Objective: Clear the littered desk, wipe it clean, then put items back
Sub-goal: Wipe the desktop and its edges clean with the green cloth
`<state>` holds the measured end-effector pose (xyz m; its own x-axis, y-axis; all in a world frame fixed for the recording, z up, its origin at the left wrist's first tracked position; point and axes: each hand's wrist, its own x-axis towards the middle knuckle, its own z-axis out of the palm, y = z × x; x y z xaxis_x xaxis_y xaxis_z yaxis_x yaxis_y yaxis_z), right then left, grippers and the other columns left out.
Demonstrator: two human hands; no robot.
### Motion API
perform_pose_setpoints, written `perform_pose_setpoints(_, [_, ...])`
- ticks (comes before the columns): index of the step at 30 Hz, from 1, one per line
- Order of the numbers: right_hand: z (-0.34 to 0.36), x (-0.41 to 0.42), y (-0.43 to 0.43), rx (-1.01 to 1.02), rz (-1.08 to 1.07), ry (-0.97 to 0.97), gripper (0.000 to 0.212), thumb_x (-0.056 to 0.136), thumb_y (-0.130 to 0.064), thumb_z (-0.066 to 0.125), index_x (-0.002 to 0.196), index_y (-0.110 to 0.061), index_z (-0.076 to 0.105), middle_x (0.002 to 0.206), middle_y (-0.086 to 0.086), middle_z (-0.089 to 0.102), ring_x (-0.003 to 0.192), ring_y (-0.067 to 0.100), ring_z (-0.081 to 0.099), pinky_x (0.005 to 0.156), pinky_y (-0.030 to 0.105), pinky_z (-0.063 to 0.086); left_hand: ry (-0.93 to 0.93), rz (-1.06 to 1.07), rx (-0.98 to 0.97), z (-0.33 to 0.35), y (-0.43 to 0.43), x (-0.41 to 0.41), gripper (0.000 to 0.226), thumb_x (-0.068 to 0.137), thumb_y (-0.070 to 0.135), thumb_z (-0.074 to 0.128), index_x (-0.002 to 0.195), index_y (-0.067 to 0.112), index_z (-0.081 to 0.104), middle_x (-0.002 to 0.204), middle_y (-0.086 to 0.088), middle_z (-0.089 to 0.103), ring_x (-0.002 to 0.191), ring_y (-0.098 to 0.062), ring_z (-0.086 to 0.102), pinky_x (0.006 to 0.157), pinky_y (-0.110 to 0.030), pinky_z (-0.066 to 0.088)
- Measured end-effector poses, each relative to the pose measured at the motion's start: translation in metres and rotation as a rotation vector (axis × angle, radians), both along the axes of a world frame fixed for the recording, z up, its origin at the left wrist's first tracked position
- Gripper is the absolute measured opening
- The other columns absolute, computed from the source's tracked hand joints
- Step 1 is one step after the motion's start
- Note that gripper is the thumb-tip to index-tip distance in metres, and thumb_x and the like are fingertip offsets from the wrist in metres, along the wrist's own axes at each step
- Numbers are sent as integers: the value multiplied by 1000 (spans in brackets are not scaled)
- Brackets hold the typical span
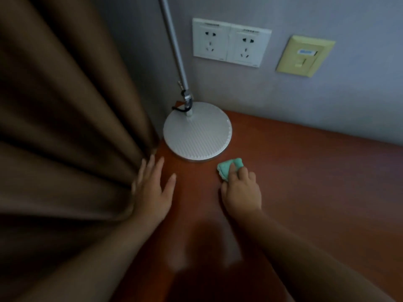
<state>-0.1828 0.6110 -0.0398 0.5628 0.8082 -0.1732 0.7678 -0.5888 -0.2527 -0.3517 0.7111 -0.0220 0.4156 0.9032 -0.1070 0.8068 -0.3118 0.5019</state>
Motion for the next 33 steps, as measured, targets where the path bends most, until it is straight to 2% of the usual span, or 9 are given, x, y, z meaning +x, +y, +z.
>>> perform_pose_setpoints(3, [3,-43,3,-52,-119,108,59,95,-24,39,146,1,22,141,19,34,115,37,42,91,40,41,49,133,11,-29,-41,-57,76,82,57,20,140,13,44,152,-9,32,142,-27,21,109,-52,20])
perform_pose_setpoints(9, [1,-134,54,-82,-59,210,59,97,-17,35,148,1,10,147,19,25,122,34,39,99,38,37,190,93,223,-57,-63,-92,61,91,48,26,137,10,37,145,-18,39,134,-30,27,103,-51,27])
perform_pose_setpoints(15, [21,-154,98,184,20,849,31,93,-15,54,122,-6,61,119,14,64,104,19,60,85,23,44,33,232,173,-58,-57,-93,67,96,53,11,138,5,31,144,-21,38,134,-29,27,102,-50,18])
perform_pose_setpoints(20, [34,-79,117,117,240,59,40,91,-17,47,131,-13,52,118,16,50,107,33,49,89,37,42,68,202,166,-62,-55,-88,67,96,53,10,140,6,28,145,-22,38,135,-31,26,104,-51,18])
perform_pose_setpoints(22, [33,-70,126,-28,294,-48,40,91,-17,47,130,-12,48,120,16,46,109,34,46,89,38,42,65,195,164,-63,-52,-87,67,96,53,11,140,6,29,145,-22,37,135,-31,26,104,-50,19])
perform_pose_setpoints(25, [24,-94,131,-119,326,-21,41,90,-17,48,130,-10,49,126,16,44,113,34,46,93,37,40,48,196,147,-62,-51,-86,67,96,53,12,142,7,27,145,-22,37,135,-32,26,104,-50,23])
perform_pose_setpoints(28, [23,-118,113,-143,420,215,42,89,-19,54,131,-15,55,134,13,49,121,31,48,102,32,39,11,188,155,-61,-54,-88,69,93,60,13,145,15,18,147,-21,33,137,-31,24,104,-49,22])
perform_pose_setpoints(31, [38,-121,94,-235,506,479,37,87,-11,57,123,-16,63,126,5,62,115,16,57,94,17,39,-42,193,160,-59,-57,-91,74,89,68,14,146,22,13,150,-20,27,138,-31,20,105,-49,21])
perform_pose_setpoints(33, [46,-107,96,-117,375,469,39,88,-10,56,126,-16,61,124,7,63,109,12,58,86,11,36,-80,211,147,-58,-57,-92,78,87,72,14,146,22,13,151,-21,23,139,-30,17,107,-55,24])
